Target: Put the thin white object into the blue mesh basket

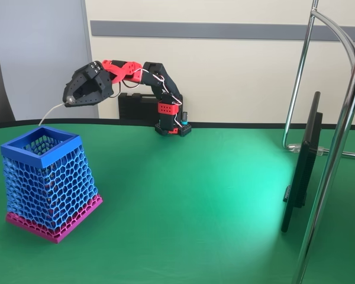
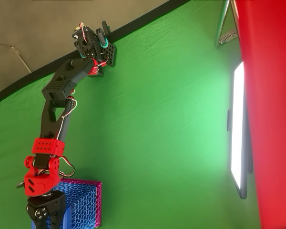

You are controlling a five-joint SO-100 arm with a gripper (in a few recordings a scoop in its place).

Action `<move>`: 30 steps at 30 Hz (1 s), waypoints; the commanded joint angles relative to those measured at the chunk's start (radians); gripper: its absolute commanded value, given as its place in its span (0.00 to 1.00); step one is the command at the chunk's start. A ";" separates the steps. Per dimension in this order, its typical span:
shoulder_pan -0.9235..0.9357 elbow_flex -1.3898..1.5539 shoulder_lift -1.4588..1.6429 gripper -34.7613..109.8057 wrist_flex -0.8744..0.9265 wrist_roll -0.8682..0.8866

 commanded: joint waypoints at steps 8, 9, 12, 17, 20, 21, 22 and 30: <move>0.037 0.032 0.011 0.28 -0.006 0.153; 0.043 0.044 0.015 0.28 -0.006 0.175; 0.061 0.058 0.026 0.30 0.009 0.241; 0.077 0.035 0.041 0.39 0.101 0.285; 0.081 0.020 0.044 0.44 0.130 0.304; 0.081 0.015 0.046 0.45 0.141 0.307; 0.081 0.012 0.048 0.45 0.147 0.308; 0.078 -0.069 0.069 0.48 0.287 0.348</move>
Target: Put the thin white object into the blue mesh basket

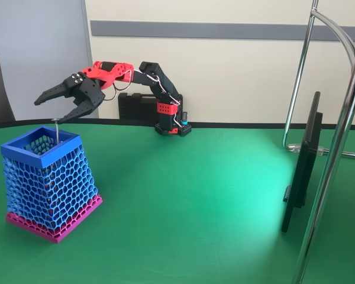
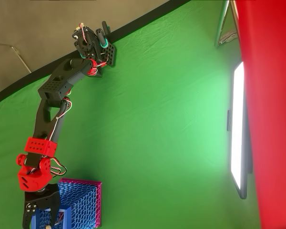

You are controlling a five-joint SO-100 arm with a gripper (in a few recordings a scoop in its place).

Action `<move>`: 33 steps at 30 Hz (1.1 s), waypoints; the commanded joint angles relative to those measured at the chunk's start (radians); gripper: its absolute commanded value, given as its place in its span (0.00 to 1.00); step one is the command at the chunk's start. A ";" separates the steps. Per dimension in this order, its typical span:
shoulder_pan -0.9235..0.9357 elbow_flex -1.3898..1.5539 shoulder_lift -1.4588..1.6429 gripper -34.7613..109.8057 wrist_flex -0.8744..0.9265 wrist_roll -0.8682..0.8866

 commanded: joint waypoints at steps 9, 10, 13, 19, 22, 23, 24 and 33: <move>-0.060 -0.241 0.080 0.49 0.327 0.008; -0.067 -0.255 0.083 0.49 0.356 0.006; -0.094 -0.273 0.098 0.49 0.425 -0.005; -0.158 -0.225 0.164 0.49 0.515 -0.032; -0.196 -0.127 0.222 0.49 0.523 -0.044; -0.210 -0.081 0.249 0.49 0.523 -0.051; -0.225 -0.032 0.278 0.49 0.523 -0.060; -0.371 0.515 0.597 0.48 0.457 -0.158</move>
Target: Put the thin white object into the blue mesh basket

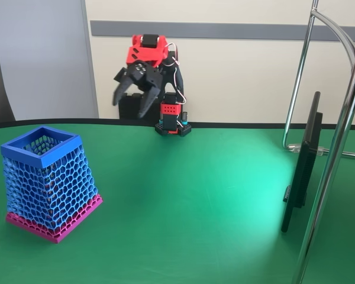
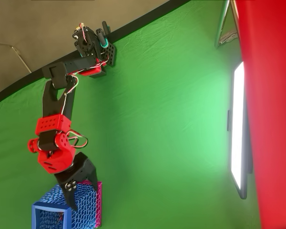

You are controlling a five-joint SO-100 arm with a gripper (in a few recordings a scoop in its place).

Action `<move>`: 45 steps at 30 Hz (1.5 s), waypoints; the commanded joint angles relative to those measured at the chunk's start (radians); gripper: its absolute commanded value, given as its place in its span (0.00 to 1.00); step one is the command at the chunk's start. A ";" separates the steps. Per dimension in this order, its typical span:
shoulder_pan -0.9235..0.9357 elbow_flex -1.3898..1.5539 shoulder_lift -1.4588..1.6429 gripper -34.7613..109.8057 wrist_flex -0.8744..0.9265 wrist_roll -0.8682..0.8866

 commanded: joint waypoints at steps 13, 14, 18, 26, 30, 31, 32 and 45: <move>-0.150 1.085 0.661 0.44 -0.468 -0.239; -0.153 1.149 0.701 0.44 -0.502 -0.261; -0.164 1.359 0.844 0.41 -0.603 -0.339; -0.195 1.709 1.140 0.28 -0.726 -0.463; -0.204 1.835 1.287 0.24 -0.726 -0.505; -0.204 1.862 1.324 0.24 -0.721 -0.511; -0.206 1.884 1.359 0.24 -0.712 -0.518; -0.227 2.148 1.852 0.24 -0.500 -0.620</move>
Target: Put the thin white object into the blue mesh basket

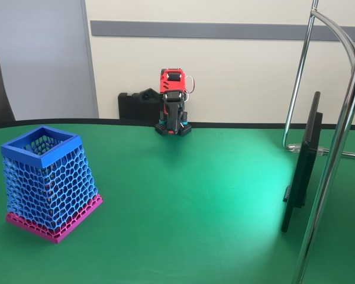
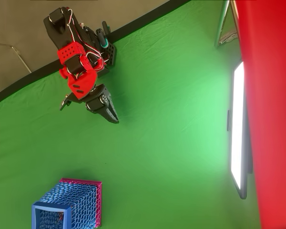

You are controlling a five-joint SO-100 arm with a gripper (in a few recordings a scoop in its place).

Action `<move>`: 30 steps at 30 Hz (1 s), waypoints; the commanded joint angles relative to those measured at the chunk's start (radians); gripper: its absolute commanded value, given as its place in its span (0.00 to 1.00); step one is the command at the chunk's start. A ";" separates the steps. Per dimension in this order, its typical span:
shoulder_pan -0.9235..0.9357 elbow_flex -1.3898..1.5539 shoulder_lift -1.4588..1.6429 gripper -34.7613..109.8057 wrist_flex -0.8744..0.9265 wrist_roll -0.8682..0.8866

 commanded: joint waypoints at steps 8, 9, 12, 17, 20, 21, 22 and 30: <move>-0.017 0.147 0.311 0.24 0.193 -0.067; -0.017 0.153 0.311 0.24 0.198 -0.069; -0.017 0.170 0.313 0.24 0.202 -0.075; -0.017 0.202 0.313 0.24 0.199 -0.075; -0.017 0.202 0.313 0.24 0.201 -0.075; -0.017 0.202 0.313 0.24 0.201 -0.077; -0.017 0.202 0.313 0.24 0.201 -0.078; -0.017 0.202 0.313 0.24 0.201 -0.078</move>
